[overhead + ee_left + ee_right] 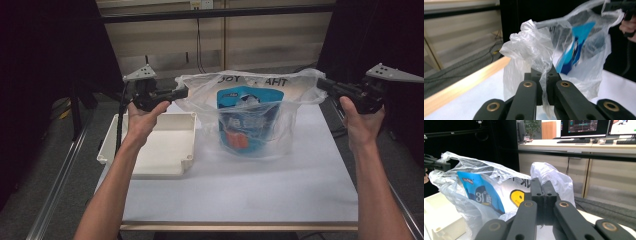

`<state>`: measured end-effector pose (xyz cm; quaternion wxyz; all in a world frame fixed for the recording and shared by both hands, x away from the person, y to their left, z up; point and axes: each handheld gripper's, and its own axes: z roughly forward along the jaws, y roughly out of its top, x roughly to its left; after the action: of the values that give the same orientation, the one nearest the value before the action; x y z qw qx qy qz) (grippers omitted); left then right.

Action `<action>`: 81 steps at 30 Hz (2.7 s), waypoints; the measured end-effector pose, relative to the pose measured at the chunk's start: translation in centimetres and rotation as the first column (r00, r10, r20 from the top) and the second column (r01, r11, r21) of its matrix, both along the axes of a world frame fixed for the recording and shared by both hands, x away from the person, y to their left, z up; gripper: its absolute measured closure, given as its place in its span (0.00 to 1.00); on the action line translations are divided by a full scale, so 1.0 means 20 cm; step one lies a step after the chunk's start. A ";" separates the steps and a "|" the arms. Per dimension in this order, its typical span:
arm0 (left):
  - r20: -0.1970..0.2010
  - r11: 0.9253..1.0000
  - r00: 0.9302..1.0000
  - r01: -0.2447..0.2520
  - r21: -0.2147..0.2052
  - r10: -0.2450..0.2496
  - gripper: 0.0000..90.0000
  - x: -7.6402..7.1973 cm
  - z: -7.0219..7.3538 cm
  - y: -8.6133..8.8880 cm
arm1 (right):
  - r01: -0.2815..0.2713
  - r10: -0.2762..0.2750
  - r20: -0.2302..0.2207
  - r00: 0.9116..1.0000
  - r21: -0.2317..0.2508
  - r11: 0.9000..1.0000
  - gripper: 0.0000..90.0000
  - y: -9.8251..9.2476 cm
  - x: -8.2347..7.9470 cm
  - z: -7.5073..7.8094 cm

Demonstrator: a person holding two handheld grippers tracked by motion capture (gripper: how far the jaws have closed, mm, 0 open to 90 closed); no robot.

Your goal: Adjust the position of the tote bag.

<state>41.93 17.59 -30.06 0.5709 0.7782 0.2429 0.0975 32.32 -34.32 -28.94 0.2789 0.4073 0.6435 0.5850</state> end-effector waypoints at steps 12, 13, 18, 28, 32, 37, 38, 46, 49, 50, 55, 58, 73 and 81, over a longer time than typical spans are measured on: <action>-0.041 1.000 0.999 -0.004 0.009 0.005 1.00 -0.01 -0.14 0.04 | 0.002 -0.002 -0.048 0.999 0.004 1.000 1.00 -0.01 0.00 -0.14; -0.047 1.000 0.999 -0.007 0.005 0.007 1.00 -0.01 -0.15 0.04 | 0.001 -0.001 -0.052 0.999 0.005 1.000 1.00 -0.01 0.00 -0.16; -0.066 1.000 0.998 -0.003 0.009 0.004 1.00 -0.01 -0.20 0.04 | 0.009 -0.009 -0.080 0.997 -0.005 1.000 1.00 -0.02 -0.01 -0.22; -0.098 1.000 0.995 -0.007 0.003 0.007 1.00 -0.03 -0.32 0.06 | 0.005 -0.005 -0.114 0.993 -0.005 1.000 1.00 -0.02 -0.02 -0.32; -0.109 1.000 0.994 -0.005 -0.024 0.002 1.00 -0.04 -0.36 0.08 | -0.008 0.007 -0.124 0.992 -0.005 1.000 1.00 -0.02 -0.02 -0.36; -0.106 1.000 0.994 -0.014 -0.006 0.013 1.00 -0.05 -0.40 0.08 | -0.011 0.012 -0.144 0.990 0.005 1.000 1.00 -0.02 -0.02 -0.42; -0.104 1.000 0.994 -0.015 -0.001 0.015 1.00 -0.05 -0.41 0.08 | -0.010 0.011 -0.148 0.989 0.008 1.000 1.00 -0.01 -0.02 -0.44; -0.124 1.000 0.992 -0.009 -0.006 0.009 1.00 -0.07 -0.49 0.10 | -0.016 0.017 -0.176 0.984 0.008 1.000 1.00 0.00 -0.02 -0.53; -0.122 1.000 0.992 -0.013 0.014 0.015 1.00 -0.08 -0.52 0.10 | -0.006 0.009 -0.198 0.980 0.014 1.000 1.00 -0.02 -0.03 -0.58; -0.120 1.000 0.993 -0.012 0.011 0.013 1.00 -0.09 -0.53 0.10 | -0.006 0.009 -0.200 0.980 0.015 1.000 1.00 -0.02 -0.03 -0.60; -0.130 0.999 0.991 -0.015 0.042 0.020 1.00 -0.09 -0.57 0.10 | -0.005 0.008 -0.222 0.975 0.011 1.000 1.00 -0.01 -0.03 -0.64; -0.148 0.999 0.988 -0.036 0.038 0.041 1.00 -0.08 -0.60 0.14 | -0.009 0.009 -0.225 0.974 -0.001 1.000 1.00 0.00 -0.03 -0.65; -0.167 0.995 0.985 -0.017 0.099 0.034 1.00 -0.07 -0.66 0.10 | -0.008 -0.006 -0.297 0.955 -0.045 0.999 1.00 0.01 -0.03 -0.76; -0.172 0.992 0.984 -0.017 0.126 0.038 1.00 -0.06 -0.69 0.09 | -0.012 -0.019 -0.342 0.940 -0.090 0.996 1.00 0.03 0.01 -0.82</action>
<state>40.64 19.35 -43.90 0.4966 0.8143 0.2960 0.0520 32.48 -33.75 -45.27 0.1821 0.4908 0.7073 0.4751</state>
